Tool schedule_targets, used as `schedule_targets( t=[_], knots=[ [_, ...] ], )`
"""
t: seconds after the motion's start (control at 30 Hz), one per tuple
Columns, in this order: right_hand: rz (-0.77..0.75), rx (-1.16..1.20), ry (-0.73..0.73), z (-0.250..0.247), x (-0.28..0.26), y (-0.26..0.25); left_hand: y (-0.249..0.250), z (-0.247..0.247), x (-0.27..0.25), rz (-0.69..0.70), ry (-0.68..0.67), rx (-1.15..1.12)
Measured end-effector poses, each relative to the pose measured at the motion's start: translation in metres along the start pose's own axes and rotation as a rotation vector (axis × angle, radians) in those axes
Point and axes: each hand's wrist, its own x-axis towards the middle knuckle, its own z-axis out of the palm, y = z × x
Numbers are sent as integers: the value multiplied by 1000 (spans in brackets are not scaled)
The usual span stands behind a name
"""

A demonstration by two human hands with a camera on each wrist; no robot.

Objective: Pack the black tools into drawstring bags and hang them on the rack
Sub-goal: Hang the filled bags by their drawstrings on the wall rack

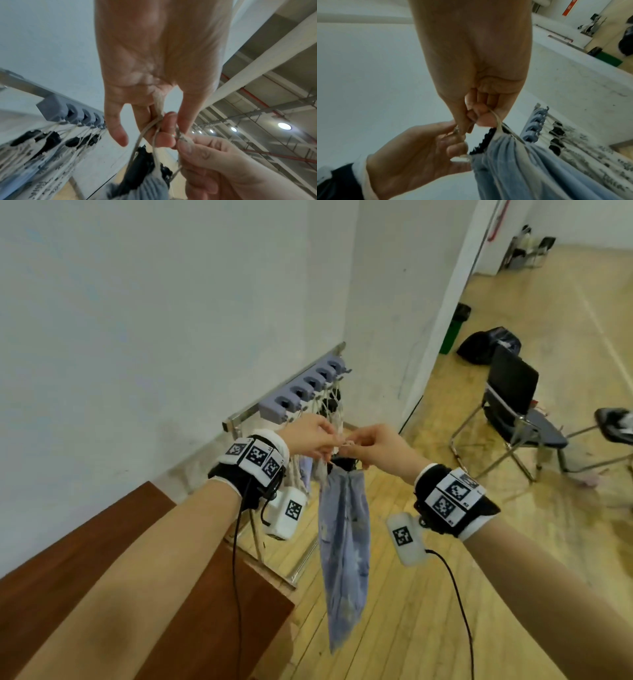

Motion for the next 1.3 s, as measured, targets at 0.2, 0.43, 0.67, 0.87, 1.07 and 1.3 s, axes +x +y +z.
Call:
schedule_targets(
  t=[0.2,0.43,0.67,0.87,1.07,1.3],
  knots=[
    [44,-80,-7,-45,50,85,-9,30,99,-38,-207,105],
    [113,-77,-73,-102,159,143,-14,19,239,-15,-281,128],
    [147,-137,-40,-153,280,170,-5,-2,360,11,-41,62],
    [102,-193,-43,-184,403,212,-15,-20,469,-73,202,-6],
    [41,-154,-289,-199,511,258,-45,-48,560,-250,277,-39],
    [-33,-183,-508,-188,588,285,-71,-48,606,-540,549,-22]
  ],
)
